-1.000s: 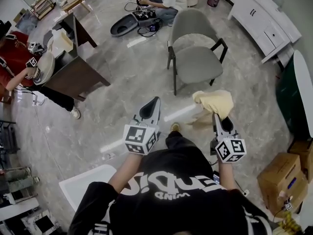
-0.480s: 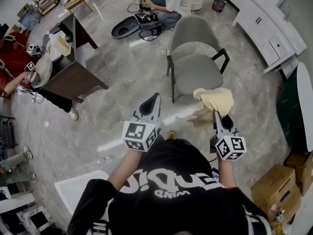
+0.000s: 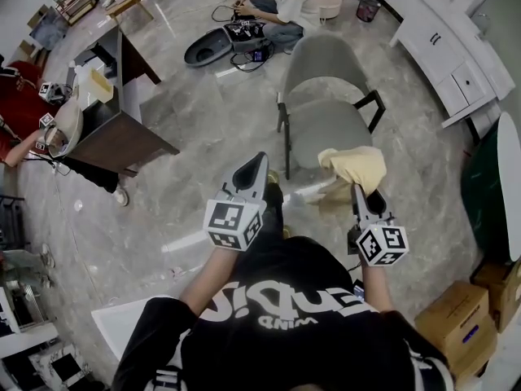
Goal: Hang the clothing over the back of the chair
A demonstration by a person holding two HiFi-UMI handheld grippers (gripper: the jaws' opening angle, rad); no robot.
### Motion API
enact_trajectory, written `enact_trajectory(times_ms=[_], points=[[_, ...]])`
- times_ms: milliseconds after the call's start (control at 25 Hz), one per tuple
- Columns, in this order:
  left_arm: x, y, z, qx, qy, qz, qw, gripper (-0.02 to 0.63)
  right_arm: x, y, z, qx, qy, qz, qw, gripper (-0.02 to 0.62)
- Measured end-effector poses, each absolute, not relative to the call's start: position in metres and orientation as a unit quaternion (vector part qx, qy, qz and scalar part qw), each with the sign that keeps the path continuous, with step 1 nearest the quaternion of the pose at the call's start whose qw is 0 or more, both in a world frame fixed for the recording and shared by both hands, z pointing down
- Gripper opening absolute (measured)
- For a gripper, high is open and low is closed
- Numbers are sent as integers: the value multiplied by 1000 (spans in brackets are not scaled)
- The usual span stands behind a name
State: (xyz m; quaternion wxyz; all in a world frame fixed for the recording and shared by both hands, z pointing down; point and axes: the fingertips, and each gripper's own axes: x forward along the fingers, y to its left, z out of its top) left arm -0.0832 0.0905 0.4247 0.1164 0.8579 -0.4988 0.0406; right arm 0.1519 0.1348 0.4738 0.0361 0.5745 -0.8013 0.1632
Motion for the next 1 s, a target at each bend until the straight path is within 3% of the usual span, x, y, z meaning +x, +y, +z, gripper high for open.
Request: enact_trajectory(times_ms=[1000], points=[[-72, -161, 421, 882, -450, 44, 132, 15, 144, -90, 452, 597, -786, 159, 19, 127]])
